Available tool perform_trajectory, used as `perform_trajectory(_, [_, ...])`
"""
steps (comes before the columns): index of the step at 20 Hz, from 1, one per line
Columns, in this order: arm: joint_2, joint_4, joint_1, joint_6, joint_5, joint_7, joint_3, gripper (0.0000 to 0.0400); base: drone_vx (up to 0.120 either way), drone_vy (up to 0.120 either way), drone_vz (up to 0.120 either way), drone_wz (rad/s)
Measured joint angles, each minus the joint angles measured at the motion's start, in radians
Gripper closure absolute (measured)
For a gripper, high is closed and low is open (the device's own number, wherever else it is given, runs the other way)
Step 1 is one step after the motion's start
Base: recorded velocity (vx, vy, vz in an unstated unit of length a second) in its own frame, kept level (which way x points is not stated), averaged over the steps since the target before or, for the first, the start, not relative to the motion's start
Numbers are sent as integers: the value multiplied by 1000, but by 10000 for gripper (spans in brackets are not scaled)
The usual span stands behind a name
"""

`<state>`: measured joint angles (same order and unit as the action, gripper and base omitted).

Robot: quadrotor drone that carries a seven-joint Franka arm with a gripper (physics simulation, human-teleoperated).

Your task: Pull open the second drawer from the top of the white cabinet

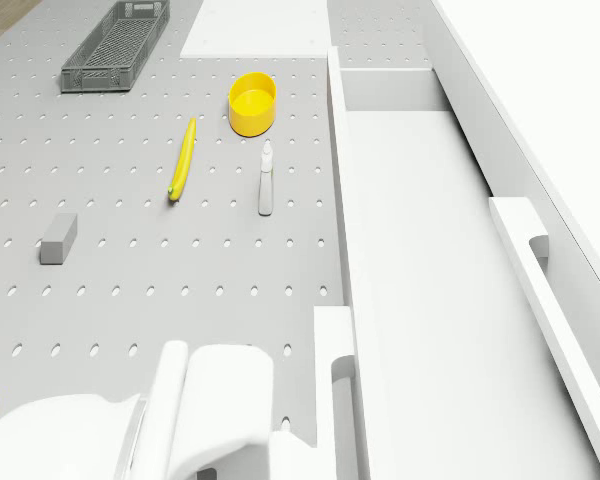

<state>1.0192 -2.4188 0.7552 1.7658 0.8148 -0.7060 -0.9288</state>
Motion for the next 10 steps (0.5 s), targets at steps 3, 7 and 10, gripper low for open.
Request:
perform_trajectory(3, [6,19,0,-22,-13,-18,-18,273,0,0,0,0])
perform_trajectory(7, [29,45,13,-39,-54,-68,-46,261,0,0,0,0])
perform_trajectory(10, [42,68,23,-58,-80,-77,-70,247,0,0,0,0])
